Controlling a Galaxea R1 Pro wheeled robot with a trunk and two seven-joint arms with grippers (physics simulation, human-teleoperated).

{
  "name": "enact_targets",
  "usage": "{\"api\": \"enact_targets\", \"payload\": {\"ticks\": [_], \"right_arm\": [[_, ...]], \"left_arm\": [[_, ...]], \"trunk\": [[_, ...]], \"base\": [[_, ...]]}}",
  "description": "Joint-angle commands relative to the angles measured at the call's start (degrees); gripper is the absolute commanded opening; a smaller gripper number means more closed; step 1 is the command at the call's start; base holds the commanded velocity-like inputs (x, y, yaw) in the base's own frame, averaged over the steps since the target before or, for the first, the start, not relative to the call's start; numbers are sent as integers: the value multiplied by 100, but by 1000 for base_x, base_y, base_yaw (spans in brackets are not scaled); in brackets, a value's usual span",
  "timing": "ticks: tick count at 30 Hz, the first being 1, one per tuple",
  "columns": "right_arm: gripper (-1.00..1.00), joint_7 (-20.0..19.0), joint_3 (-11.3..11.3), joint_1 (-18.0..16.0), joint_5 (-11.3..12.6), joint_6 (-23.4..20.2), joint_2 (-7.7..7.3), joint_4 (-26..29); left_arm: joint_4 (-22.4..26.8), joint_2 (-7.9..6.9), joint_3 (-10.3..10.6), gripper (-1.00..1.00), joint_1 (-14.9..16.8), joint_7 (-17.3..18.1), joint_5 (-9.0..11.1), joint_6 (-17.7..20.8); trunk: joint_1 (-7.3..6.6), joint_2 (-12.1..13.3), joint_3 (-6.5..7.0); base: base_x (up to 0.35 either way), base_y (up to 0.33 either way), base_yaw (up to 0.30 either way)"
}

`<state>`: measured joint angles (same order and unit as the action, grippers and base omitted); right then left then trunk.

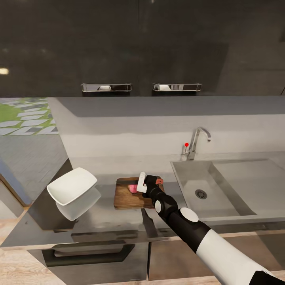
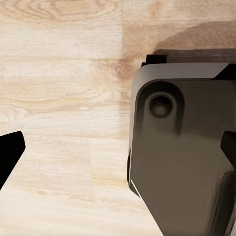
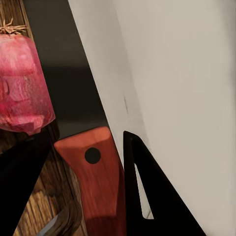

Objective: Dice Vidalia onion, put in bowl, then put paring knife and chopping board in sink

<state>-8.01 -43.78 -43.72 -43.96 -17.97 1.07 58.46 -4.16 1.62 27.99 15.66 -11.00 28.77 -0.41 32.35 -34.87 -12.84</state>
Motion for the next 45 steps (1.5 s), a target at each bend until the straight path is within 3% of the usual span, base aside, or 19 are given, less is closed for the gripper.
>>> {"api": "enact_targets", "payload": {"ticks": [1,45], "right_arm": [[-100,-34,-8,-7,-60,-32,-1,9],[-100,-34,-8,-5,-60,-32,7,-36]], "left_arm": [[-12,5,48,100,7,-7,41,-4],[-12,5,48,100,7,-7,41,-4]], "trunk": [[2,-8,-9],[2,-8,-9]], "base": [[0,0,0],[0,0,0]]}}
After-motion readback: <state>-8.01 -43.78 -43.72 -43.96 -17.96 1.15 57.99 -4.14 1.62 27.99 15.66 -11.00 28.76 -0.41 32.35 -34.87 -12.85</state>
